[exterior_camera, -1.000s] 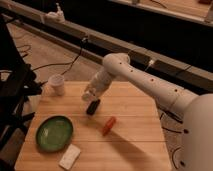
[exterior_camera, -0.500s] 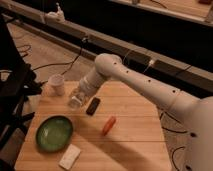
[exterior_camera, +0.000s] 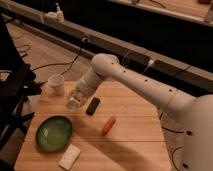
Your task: Place the bottle in the ceramic bowl
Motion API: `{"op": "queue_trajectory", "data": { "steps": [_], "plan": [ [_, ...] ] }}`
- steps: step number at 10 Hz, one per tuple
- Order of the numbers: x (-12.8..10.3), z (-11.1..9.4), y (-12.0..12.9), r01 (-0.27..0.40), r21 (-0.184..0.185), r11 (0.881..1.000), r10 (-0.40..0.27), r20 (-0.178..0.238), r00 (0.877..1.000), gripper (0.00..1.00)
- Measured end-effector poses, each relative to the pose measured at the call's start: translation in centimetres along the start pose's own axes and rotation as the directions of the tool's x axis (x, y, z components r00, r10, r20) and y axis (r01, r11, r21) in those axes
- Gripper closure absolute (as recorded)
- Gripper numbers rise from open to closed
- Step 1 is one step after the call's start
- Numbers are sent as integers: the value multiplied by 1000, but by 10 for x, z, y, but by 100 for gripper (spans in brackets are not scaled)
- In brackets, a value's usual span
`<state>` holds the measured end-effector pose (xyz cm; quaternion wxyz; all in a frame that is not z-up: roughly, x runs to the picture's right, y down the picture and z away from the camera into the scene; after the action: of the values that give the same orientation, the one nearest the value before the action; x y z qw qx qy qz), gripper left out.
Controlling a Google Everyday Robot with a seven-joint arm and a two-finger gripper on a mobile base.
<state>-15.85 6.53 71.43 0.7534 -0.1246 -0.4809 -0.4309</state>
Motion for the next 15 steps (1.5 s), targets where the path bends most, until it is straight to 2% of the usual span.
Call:
{"op": "queue_trajectory", "data": {
  "steps": [2, 4, 6, 7, 9, 10, 12, 15],
  "plan": [
    [-19, 22, -7, 50, 27, 998, -51, 48, 998, 100],
    [-46, 47, -14, 86, 67, 994, -93, 112, 989, 100],
    [-71, 64, -20, 106, 124, 987, -126, 166, 978, 100],
    [-90, 75, -24, 127, 163, 978, -159, 200, 967, 100],
    [-111, 89, -24, 142, 226, 964, -198, 245, 949, 100],
    [-120, 98, -22, 147, 256, 956, -216, 270, 938, 95],
    [-123, 111, -16, 140, 288, 947, -227, 298, 927, 78],
    [-115, 129, -1, 108, 300, 948, -209, 328, 921, 48]
  ]
}}
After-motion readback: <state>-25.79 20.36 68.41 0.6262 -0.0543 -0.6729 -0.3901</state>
